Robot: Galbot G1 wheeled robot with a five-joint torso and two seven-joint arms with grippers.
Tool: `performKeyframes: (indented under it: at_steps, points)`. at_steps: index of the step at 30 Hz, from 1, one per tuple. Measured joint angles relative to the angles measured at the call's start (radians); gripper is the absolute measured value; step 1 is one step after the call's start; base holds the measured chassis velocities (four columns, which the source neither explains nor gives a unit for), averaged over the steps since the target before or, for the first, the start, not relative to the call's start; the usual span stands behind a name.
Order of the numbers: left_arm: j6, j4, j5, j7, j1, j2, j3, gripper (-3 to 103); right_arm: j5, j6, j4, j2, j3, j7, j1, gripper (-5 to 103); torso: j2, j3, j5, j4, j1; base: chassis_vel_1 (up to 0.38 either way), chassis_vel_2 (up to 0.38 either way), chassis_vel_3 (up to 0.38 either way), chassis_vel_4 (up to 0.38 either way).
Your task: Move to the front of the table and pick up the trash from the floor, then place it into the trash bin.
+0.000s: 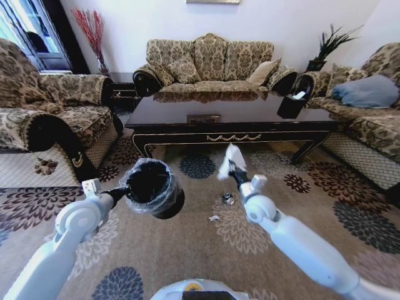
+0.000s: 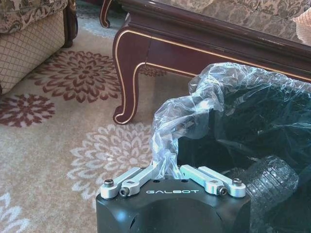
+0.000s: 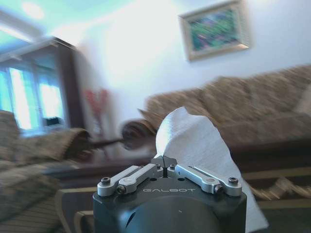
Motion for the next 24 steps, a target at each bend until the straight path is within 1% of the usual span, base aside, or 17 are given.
performKeyframes:
  at_steps: [2, 4, 5, 8, 9, 12, 14, 17, 18, 19, 20, 22, 24]
  points:
    - [0.000, 0.011, 0.001, 0.000, -0.005, -0.004, 0.010, 2, 0.000, 0.040, 0.007, -0.010, -0.050, -0.052, 0.064, 0, 0.000, 0.000, 0.0002, -0.0003, 0.000, 0.000, 0.000, 0.000, 0.000]
    - [0.000, 0.026, 0.008, 0.001, -0.009, -0.010, 0.022, 2, 0.000, 0.063, 0.009, -0.008, -0.091, -0.087, 0.117, 0, 0.000, 0.000, 0.0001, -0.0002, 0.000, 0.000, 0.000, 0.000, 0.000]
    - [0.000, 0.026, 0.008, 0.001, -0.009, -0.010, 0.022, 2, 0.000, 0.063, 0.009, -0.008, -0.091, -0.087, 0.117, 0, 0.000, 0.000, 0.0001, -0.0002, 0.000, 0.000, 0.000, 0.000, 0.000]
    - [0.000, 0.044, 0.014, 0.001, -0.021, -0.017, 0.039, 2, 0.007, 0.078, 0.009, -0.002, -0.168, -0.107, 0.216, 0, 0.000, 0.000, 0.0000, 0.0001, 0.000, 0.000, 0.000, 0.000, 0.000]
    - [0.000, 0.044, 0.014, 0.001, -0.021, -0.017, 0.039, 2, 0.007, 0.078, 0.009, -0.002, -0.168, -0.107, 0.216, 0, 0.000, 0.000, 0.0000, 0.0001, 0.000, 0.000, 0.000, 0.000, 0.000]
    - [0.000, 0.058, 0.013, 0.001, -0.040, -0.024, 0.051, 2, 0.011, 0.083, 0.011, 0.005, -0.263, -0.141, 0.355, 0, 0.000, 0.000, 0.0000, -0.0003, 0.000, 0.000, 0.000, 0.000, 0.000]
    - [0.000, 0.060, 0.012, 0.001, -0.042, -0.025, 0.052, 2, 0.011, 0.083, 0.012, 0.007, -0.274, -0.144, 0.371, 0, 0.000, 0.000, 0.0000, -0.0003, 0.000, 0.000, 0.000, 0.000, 0.000]
    - [0.000, 0.081, 0.009, 0.002, -0.057, -0.031, 0.058, 2, 0.025, 0.097, 0.019, 0.045, -0.379, -0.158, 0.492, 0, 0.000, 0.000, -0.0001, 0.0002, 0.000, 0.000, 0.000, 0.000, 0.000]
    - [0.000, 0.081, 0.009, 0.002, -0.057, -0.031, 0.058, 2, 0.025, 0.097, 0.019, 0.045, -0.379, -0.158, 0.492, 0, 0.000, 0.000, -0.0001, 0.0002, 0.000, 0.000, 0.000, 0.000, 0.000]
    - [0.000, 0.085, 0.008, 0.002, -0.062, -0.035, 0.059, 2, 0.025, 0.105, 0.015, 0.056, -0.401, -0.165, 0.511, 0, 0.000, 0.000, -0.0001, 0.0002, 0.000, 0.000, 0.000, 0.000, 0.000]
    - [0.000, 0.092, 0.006, 0.002, -0.076, -0.042, 0.061, 2, 0.023, 0.122, -0.004, 0.080, -0.447, -0.178, 0.542, 0, 0.000, 0.000, -0.0001, 0.0002, 0.000, 0.000, 0.000, 0.000, 0.000]
    - [0.000, 0.096, 0.005, 0.003, -0.082, -0.044, 0.063, 2, 0.022, 0.127, -0.014, 0.092, -0.467, -0.181, 0.553, 0, 0.000, 0.000, -0.0001, 0.0001, 0.000, 0.000, 0.000, 0.000, 0.000]
    - [0.000, 0.107, 0.001, 0.004, -0.098, -0.048, 0.065, 2, 0.019, 0.134, -0.046, 0.132, -0.514, -0.184, 0.574, 0, 0.000, 0.000, 0.0000, -0.0005, 0.000, 0.000, 0.000, 0.000, 0.000]
